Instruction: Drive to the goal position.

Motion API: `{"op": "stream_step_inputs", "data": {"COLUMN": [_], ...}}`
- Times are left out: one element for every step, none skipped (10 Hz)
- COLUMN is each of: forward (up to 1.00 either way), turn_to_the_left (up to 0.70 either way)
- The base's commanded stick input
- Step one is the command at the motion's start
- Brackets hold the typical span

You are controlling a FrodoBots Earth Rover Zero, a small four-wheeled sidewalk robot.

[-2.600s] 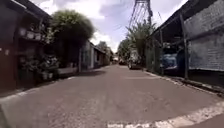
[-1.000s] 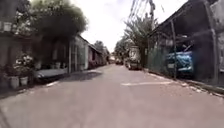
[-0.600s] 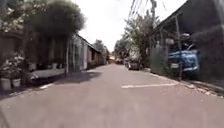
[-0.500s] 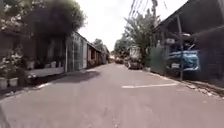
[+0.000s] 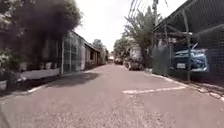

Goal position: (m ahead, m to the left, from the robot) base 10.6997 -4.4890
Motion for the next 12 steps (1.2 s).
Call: {"op": "stream_step_inputs", "data": {"forward": [0.70,0.70,0.70,0.70,0.70,0.70,0.70,0.70,0.70,0.70,0.70,0.70], "turn_to_the_left": [0.00,0.00,0.02,0.28,0.34,0.25,0.03,0.02,0.02,0.00,0.00,0.00]}}
